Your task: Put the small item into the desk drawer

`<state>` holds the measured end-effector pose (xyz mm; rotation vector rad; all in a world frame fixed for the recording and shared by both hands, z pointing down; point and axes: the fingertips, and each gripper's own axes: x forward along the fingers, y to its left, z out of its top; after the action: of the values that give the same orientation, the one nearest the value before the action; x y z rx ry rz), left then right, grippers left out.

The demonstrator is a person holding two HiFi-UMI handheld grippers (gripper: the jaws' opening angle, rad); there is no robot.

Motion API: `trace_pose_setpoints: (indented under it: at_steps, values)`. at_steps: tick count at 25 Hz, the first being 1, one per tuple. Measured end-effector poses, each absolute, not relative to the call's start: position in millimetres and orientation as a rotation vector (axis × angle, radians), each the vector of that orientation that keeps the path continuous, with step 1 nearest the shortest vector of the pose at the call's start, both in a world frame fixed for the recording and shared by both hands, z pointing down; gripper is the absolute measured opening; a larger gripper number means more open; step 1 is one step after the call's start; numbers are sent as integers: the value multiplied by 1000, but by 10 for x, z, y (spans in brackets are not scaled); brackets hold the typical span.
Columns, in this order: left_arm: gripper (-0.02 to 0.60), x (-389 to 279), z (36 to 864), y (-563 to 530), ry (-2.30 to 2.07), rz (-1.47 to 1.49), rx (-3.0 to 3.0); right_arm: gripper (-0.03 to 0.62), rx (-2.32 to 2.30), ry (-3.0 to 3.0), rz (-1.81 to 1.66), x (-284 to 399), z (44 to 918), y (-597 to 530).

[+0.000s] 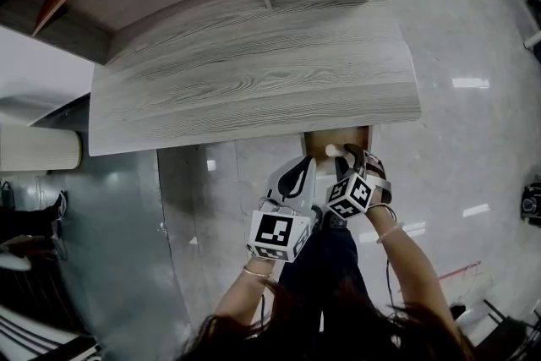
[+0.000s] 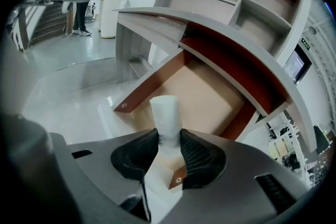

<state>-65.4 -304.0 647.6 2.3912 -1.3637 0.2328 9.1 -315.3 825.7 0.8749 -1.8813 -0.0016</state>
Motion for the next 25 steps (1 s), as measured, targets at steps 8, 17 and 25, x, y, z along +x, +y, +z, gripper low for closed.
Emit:
trace_pose_setpoints:
  at_steps: [8,17,25]
  values:
    - [15,-660,6627,-3148,-1373,242,2386,118,858,-1835,-5,120,8484,-3163]
    - [15,-645,6827,-3165,-1365,252,2360,118,844,-1798,-5,143,8675,-3196]
    - [15,-656,6931,-3149,-1367,261,2333,121,816,-1802,14,102,8761,-3230]
